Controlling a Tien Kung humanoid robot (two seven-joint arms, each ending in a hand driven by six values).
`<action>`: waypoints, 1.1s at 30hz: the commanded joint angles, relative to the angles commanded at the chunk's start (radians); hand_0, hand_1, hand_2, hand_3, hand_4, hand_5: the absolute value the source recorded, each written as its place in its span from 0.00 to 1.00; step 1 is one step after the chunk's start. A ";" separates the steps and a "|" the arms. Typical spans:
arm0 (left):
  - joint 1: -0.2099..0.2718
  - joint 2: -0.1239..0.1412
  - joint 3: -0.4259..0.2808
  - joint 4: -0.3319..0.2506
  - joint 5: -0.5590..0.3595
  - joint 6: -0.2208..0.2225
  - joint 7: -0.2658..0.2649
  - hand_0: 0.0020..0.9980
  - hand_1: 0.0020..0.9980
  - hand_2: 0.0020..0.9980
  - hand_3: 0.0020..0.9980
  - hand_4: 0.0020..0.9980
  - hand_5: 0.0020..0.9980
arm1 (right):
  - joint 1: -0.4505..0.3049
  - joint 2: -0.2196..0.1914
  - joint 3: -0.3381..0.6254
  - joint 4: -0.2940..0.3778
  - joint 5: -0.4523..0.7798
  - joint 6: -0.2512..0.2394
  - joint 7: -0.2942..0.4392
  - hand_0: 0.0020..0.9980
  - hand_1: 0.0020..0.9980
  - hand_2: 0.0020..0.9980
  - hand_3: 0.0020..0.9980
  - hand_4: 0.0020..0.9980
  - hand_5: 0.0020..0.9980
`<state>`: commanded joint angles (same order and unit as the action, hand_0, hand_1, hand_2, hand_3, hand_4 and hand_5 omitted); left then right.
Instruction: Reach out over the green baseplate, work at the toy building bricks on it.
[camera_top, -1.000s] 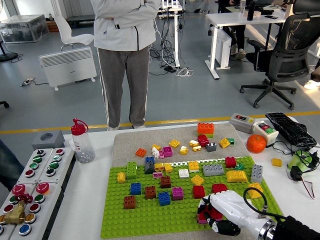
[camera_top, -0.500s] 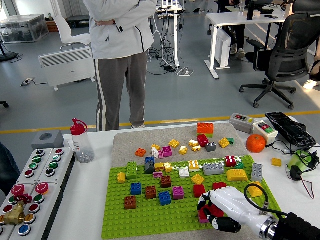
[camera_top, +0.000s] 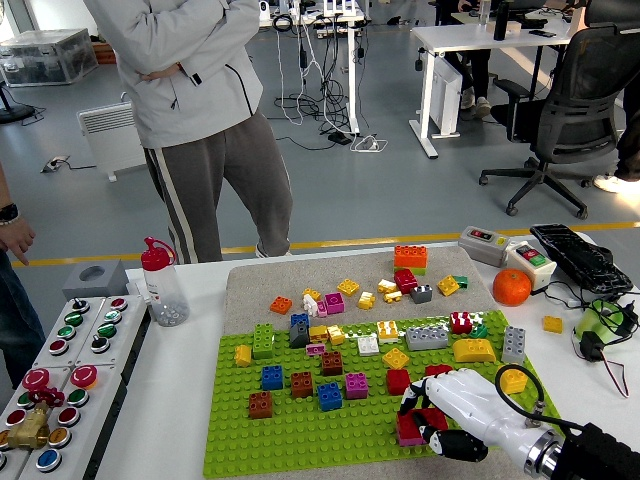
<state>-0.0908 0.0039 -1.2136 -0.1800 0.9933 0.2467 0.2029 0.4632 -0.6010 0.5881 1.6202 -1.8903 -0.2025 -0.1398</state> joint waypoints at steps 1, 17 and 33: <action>0.000 0.000 0.000 0.000 0.000 0.000 0.000 0.67 0.61 0.57 0.45 0.24 1.00 | -0.001 -0.001 0.001 0.001 0.000 -0.001 0.000 0.49 0.58 0.61 0.57 0.34 0.14; 0.009 -0.001 0.002 0.000 0.004 -0.001 0.002 0.67 0.61 0.57 0.45 0.24 1.00 | -0.008 -0.010 -0.033 0.012 0.016 -0.037 0.027 0.90 0.80 0.74 0.65 0.34 0.15; 0.004 0.002 0.001 0.000 0.004 -0.002 0.001 0.67 0.61 0.57 0.45 0.24 1.00 | -0.041 -0.051 -0.024 0.015 0.033 -0.159 0.070 0.92 0.83 0.78 0.74 0.36 0.28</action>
<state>-0.0867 0.0056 -1.2125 -0.1800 0.9973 0.2444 0.2035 0.4219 -0.6518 0.5641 1.6351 -1.8573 -0.3619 -0.0702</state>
